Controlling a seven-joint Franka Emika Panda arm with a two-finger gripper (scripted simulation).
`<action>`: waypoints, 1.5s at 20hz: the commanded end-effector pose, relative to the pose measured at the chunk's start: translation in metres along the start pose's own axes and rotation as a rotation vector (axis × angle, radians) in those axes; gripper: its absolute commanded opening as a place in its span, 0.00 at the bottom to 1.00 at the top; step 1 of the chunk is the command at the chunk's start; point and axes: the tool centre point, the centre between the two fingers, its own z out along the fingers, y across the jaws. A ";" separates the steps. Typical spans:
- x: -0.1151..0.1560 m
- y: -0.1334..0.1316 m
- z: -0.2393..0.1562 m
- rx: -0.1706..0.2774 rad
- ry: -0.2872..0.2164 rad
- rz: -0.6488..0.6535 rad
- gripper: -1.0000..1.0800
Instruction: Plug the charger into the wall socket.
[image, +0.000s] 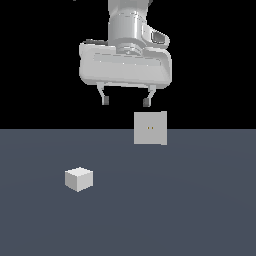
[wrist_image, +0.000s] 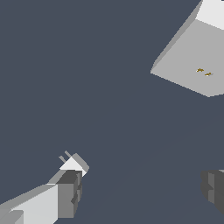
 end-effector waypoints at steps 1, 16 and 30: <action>-0.002 -0.007 0.007 0.006 0.014 -0.053 0.96; -0.027 -0.056 0.054 0.055 0.119 -0.433 0.96; -0.051 -0.085 0.088 0.093 0.191 -0.700 0.96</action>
